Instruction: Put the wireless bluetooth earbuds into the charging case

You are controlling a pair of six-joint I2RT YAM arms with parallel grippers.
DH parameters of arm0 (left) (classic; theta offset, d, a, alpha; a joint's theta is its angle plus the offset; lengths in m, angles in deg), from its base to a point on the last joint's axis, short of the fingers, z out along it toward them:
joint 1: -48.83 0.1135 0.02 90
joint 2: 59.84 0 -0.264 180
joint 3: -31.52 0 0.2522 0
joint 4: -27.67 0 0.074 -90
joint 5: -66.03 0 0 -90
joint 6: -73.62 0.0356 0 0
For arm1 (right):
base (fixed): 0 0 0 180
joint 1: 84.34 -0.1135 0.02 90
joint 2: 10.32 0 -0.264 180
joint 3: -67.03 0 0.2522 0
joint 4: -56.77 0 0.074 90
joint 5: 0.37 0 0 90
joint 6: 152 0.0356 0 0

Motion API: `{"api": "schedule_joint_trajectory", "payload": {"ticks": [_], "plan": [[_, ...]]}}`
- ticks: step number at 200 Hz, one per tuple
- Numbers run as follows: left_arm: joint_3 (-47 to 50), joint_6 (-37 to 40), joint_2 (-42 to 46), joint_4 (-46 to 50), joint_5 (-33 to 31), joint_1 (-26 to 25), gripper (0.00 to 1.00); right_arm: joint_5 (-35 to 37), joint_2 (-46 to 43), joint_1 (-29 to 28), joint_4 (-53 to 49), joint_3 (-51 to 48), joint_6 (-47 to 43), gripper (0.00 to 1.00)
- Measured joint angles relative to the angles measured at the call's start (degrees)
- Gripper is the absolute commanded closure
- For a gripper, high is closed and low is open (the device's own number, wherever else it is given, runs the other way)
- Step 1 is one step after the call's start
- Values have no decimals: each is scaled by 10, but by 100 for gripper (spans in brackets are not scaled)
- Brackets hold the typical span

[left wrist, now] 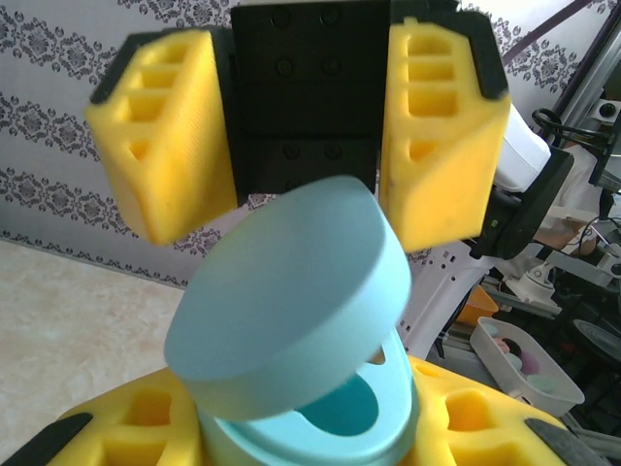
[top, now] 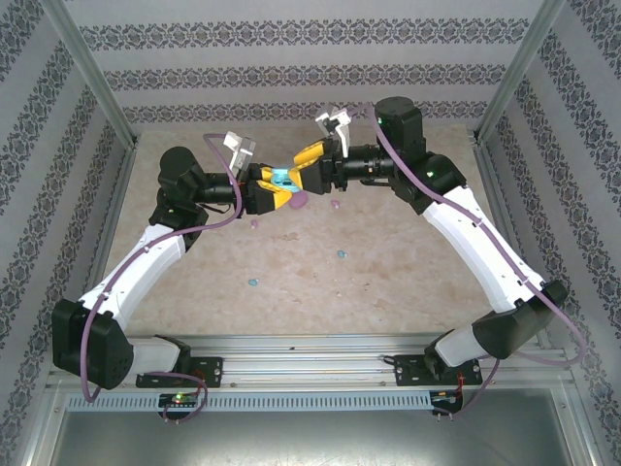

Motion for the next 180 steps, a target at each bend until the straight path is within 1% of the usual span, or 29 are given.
{"api": "schedule_joint_trajectory", "payload": {"ticks": [45, 61, 100, 114, 153, 180], "plan": [[0, 0, 2, -1, 4, -1, 77, 15, 5, 1, 19, -2, 33, 46], [0, 0, 2, -1, 4, -2, 77, 14, 7, 1, 23, -7, 37, 48], [0, 0, 2, -1, 6, -2, 76, 5, 12, 1, 44, -16, 52, 62], [0, 0, 2, -1, 6, -1, 75, -1, 13, 1, 51, -17, 54, 71], [0, 12, 5, 8, 4, -1, 70, -5, 13, -12, 70, -23, 36, 79], [0, 66, 26, 71, -5, -1, 68, 10, 12, -24, 74, -29, 3, 85]]}}
